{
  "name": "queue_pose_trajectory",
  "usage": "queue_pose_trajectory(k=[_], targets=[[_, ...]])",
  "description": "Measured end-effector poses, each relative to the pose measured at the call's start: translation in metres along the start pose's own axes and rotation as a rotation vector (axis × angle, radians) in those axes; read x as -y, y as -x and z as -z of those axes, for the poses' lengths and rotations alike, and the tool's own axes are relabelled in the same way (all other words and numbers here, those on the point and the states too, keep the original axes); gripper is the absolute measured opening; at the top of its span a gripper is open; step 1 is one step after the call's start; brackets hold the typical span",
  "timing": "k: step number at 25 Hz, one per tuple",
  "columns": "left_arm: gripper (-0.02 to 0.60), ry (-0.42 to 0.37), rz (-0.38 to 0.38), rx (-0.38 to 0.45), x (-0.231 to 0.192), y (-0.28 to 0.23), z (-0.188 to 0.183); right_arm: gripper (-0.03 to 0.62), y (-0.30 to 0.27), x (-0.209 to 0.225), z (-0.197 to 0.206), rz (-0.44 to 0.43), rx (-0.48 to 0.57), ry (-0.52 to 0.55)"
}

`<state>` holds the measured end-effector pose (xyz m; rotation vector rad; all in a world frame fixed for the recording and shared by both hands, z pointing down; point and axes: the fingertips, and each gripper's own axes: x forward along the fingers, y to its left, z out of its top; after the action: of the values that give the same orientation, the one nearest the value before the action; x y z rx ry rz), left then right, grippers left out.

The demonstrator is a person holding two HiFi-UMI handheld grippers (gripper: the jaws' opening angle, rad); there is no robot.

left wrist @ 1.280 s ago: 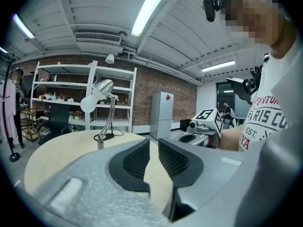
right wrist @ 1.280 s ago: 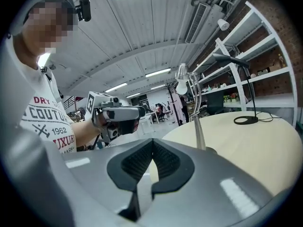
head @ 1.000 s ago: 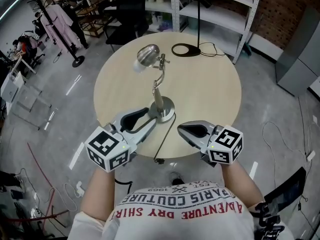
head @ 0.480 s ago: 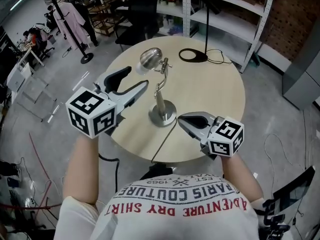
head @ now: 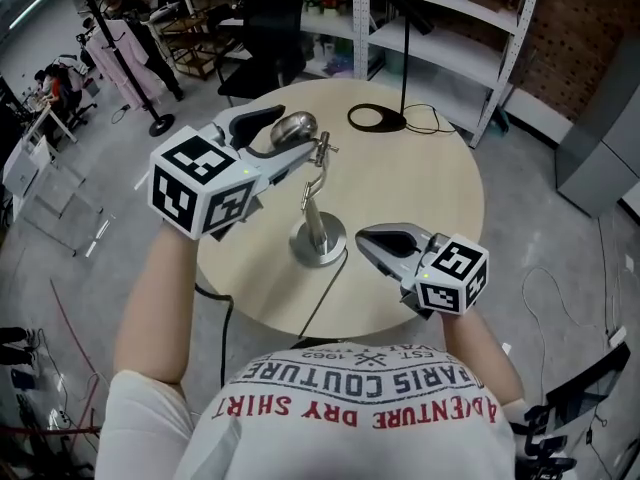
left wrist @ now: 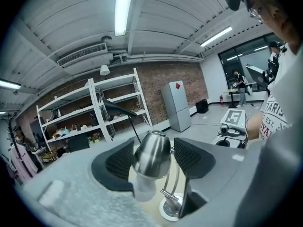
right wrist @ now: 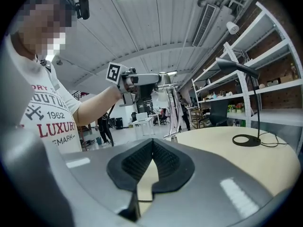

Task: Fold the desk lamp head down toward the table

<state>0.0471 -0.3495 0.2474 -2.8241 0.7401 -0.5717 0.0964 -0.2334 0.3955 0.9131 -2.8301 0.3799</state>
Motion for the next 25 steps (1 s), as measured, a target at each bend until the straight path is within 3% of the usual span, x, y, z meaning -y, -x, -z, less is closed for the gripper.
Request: queue_pose_trajectory(k=[10,25], targets=[[0.25,0.007,0.043,-0.019,0.004,-0.008,0.005,-0.002,-0.011,0.016,0.02,0.01,-0.026,-0.027],[0.241,-0.005,0.087,0.019,0.004,-0.006,0.002,-0.001,-0.049,0.036,0.048,0.015,-0.069,-0.06]])
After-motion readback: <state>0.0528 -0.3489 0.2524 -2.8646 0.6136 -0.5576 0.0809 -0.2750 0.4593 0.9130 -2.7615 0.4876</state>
